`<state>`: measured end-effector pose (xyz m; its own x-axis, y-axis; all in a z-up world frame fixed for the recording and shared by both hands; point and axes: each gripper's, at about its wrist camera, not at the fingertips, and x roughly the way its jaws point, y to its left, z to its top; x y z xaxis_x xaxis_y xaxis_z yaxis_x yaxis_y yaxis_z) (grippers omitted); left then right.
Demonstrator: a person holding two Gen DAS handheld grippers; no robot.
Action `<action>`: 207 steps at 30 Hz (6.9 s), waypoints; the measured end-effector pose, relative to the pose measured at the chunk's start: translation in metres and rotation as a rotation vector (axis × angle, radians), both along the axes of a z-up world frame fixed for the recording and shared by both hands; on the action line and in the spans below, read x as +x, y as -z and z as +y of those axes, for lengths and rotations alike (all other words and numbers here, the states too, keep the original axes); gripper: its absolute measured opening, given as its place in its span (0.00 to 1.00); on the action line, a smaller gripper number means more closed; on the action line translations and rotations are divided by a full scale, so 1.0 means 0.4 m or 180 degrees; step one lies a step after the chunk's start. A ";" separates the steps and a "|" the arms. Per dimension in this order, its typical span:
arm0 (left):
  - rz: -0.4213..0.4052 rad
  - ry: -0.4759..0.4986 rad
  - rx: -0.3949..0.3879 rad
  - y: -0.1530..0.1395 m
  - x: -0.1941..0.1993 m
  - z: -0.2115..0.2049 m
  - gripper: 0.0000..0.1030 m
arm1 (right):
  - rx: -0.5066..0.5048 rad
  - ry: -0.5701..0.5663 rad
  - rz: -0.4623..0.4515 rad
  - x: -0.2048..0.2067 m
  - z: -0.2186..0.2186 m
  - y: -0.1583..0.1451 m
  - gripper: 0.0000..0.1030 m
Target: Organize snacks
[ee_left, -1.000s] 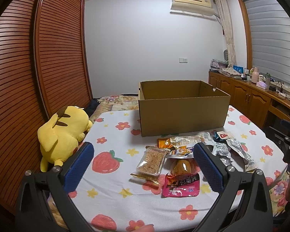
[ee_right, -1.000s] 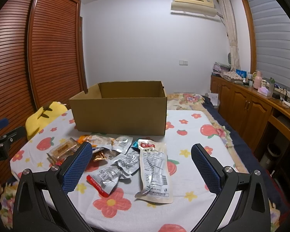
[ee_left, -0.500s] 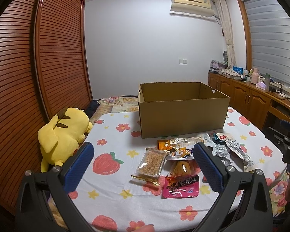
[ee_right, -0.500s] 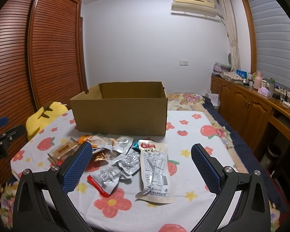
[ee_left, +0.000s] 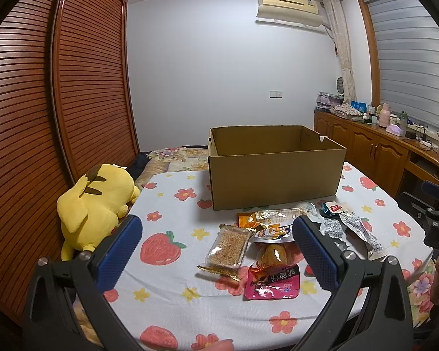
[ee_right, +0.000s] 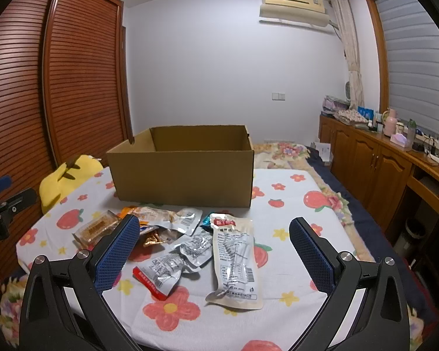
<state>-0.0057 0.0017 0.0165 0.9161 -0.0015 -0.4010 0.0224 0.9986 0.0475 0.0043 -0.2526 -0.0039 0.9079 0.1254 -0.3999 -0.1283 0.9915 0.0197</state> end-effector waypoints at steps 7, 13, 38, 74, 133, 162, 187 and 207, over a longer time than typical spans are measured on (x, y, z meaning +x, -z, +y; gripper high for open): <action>0.0003 0.0010 -0.0008 0.001 -0.003 -0.002 1.00 | -0.0003 -0.0002 0.0001 -0.001 0.003 -0.001 1.00; -0.0002 0.0028 -0.0010 0.002 -0.008 -0.008 1.00 | -0.0006 0.0002 -0.0004 -0.002 0.004 0.000 1.00; 0.0386 0.0188 -0.0083 0.104 0.068 -0.019 1.00 | -0.0065 -0.0034 0.0227 0.036 -0.027 0.076 1.00; 0.1538 0.1114 -0.0275 0.217 0.283 -0.117 0.53 | -0.0115 -0.0627 0.1321 0.320 -0.074 0.239 0.71; 0.1341 0.1308 -0.0349 0.184 0.153 -0.040 0.32 | -0.0385 -0.0599 0.1434 0.329 -0.045 0.265 0.65; 0.1183 0.1247 -0.0436 0.143 0.168 -0.041 0.32 | -0.0201 -0.0633 0.1075 0.236 -0.069 0.149 0.01; 0.0764 0.1222 -0.0354 0.025 0.248 -0.047 0.32 | -0.0355 -0.0753 0.0676 0.222 -0.068 -0.014 0.00; 0.0487 0.0921 -0.0134 -0.112 0.570 -0.032 0.32 | -0.0652 -0.0854 0.0349 0.445 0.039 -0.191 0.00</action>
<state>0.2224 -0.0109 0.0611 0.8045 -0.2725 -0.5278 0.3092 0.9508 -0.0196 0.1822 -0.2372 0.0726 0.8038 0.2607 -0.5347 -0.3927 0.9077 -0.1479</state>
